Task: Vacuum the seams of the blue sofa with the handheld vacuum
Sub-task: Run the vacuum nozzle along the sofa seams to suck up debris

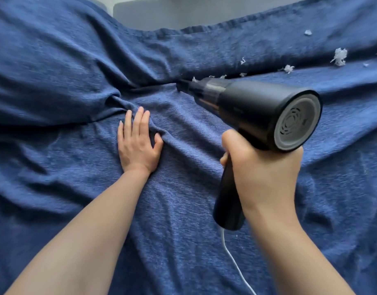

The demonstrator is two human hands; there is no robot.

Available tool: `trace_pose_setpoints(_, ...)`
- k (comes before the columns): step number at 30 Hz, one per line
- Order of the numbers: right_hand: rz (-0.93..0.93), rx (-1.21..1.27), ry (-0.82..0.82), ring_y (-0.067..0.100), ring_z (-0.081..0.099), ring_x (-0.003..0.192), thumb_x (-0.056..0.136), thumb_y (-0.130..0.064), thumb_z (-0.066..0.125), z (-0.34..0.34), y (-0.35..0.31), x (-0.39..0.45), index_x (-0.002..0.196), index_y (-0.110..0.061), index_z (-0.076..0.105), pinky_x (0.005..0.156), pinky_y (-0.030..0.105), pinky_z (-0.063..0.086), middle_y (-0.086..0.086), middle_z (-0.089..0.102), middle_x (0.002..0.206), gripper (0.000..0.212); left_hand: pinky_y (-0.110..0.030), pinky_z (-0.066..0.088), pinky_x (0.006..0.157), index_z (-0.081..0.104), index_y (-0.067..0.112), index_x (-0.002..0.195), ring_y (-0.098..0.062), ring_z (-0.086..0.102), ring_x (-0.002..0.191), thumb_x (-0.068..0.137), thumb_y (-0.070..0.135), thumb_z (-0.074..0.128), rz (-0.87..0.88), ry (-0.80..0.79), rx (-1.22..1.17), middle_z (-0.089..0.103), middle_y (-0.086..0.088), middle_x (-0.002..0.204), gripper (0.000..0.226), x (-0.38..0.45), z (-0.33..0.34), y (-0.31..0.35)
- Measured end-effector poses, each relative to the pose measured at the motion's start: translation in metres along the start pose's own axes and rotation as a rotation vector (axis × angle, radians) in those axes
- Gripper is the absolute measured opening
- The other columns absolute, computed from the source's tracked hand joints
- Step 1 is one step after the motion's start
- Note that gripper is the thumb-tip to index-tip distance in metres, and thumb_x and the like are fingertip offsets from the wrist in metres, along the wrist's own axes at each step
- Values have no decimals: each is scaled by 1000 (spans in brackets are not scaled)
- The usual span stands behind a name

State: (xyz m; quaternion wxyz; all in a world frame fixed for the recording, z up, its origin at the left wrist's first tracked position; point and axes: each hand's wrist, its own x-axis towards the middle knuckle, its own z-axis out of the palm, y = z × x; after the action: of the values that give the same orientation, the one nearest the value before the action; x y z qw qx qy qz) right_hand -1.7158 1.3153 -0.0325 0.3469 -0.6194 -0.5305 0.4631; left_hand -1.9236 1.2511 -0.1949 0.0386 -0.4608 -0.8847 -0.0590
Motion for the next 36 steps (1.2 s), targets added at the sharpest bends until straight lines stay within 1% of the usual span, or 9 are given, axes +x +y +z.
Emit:
trace_pose_setpoints(11,-9,2,-74,44,63,68,62,-24,68,-20,5,14,67,-1,58,64,52,56,16,63,62,26,-45,14,119,38,13,146,-27,23,146,87,38,34,4,14,5,33,-4,155,64,2,3,0)
trace_pose_setpoints(14,-9,-2,-76,45,63,67,61,-23,67,-18,7,18,67,-2,55,65,54,56,16,61,61,25,-45,13,120,38,13,146,-27,23,146,88,39,33,5,17,-7,34,-4,155,64,1,4,-2)
trace_pose_setpoints(18,-65,-9,-71,46,63,67,61,-28,67,-11,13,18,78,-14,55,65,53,55,12,59,61,25,-44,14,120,37,13,146,-26,23,146,88,39,32,1,6,-14,34,-4,155,64,2,2,0)
trace_pose_setpoints(21,-76,-13,-82,46,63,69,62,-29,66,-11,18,16,74,-6,53,68,51,56,15,61,64,29,-43,13,120,40,14,145,-24,24,145,90,41,28,-9,4,-37,36,-1,154,62,1,-6,2)
trace_pose_setpoints(24,-58,4,-77,46,64,70,61,-30,67,-13,21,17,71,-4,56,68,51,56,16,63,65,30,-43,26,112,65,11,117,-28,45,128,93,38,29,-71,152,-189,60,-3,131,52,18,-27,12)
trace_pose_setpoints(26,-44,19,-82,46,64,70,59,-33,67,-11,21,20,70,-3,58,69,54,57,14,64,63,33,-40,34,104,69,9,100,-30,52,114,91,39,28,-97,175,-324,67,-6,114,52,52,-36,29)
trace_pose_setpoints(28,-27,44,-86,46,65,70,56,-37,66,-11,20,23,69,-3,60,70,56,57,11,64,63,37,-40,32,107,64,11,115,-29,50,121,89,48,25,-11,-63,-330,62,-9,123,60,81,-34,50)
trace_pose_setpoints(31,-43,49,-72,48,62,69,53,-40,64,-12,17,26,71,0,60,69,57,56,14,64,62,44,-42,8,120,34,17,148,-20,23,145,96,54,27,34,-357,-105,29,-2,157,64,87,-12,61)
trace_pose_setpoints(36,-99,30,-31,48,62,69,58,-33,66,-12,8,31,72,0,59,69,56,56,13,63,61,36,-43,7,120,32,18,150,-18,22,145,97,50,30,37,-256,-56,31,2,156,62,79,-4,58)
